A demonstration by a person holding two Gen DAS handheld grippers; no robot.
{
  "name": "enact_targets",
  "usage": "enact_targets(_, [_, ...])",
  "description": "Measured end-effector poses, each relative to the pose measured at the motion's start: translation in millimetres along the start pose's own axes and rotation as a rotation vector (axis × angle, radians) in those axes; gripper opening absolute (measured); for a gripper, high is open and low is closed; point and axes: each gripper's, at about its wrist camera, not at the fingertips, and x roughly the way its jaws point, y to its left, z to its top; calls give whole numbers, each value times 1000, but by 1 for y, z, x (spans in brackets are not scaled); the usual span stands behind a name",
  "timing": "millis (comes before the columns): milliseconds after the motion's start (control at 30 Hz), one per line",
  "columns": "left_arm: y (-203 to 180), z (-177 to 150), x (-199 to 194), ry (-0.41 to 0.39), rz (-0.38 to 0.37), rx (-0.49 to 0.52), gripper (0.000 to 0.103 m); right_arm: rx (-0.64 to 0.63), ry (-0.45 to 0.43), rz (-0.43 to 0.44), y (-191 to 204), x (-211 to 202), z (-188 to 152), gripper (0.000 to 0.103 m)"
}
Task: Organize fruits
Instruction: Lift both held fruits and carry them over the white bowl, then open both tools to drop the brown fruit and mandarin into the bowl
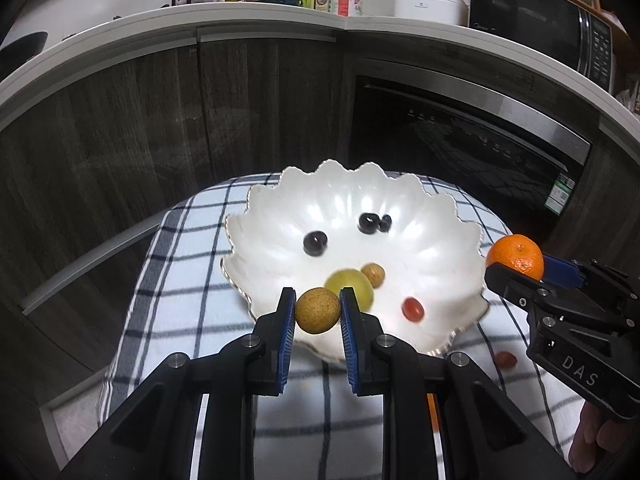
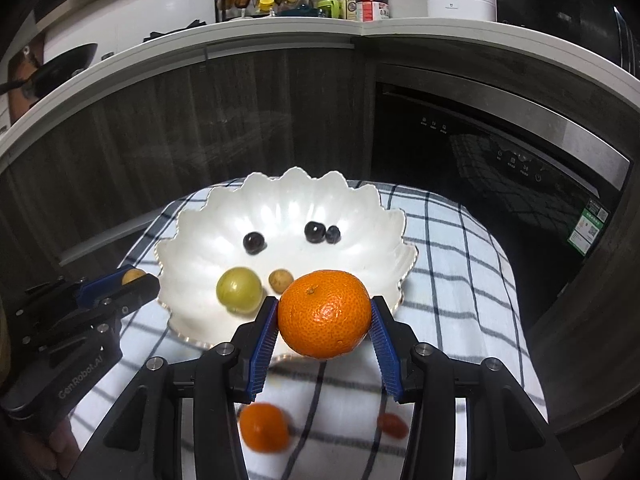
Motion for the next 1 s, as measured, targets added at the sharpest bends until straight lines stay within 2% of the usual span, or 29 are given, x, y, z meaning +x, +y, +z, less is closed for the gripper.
enact_targets(400, [15,21,36,24,31,-10,23,53,47,-35,-8,37,24,47])
enact_targets(833, [19,31,67,72,46,0,23,83,137,-73,-19,74,31,47])
enact_targets(1000, [21,31,69,73,63,-9,38,72,142,-95,-19,78,33,48])
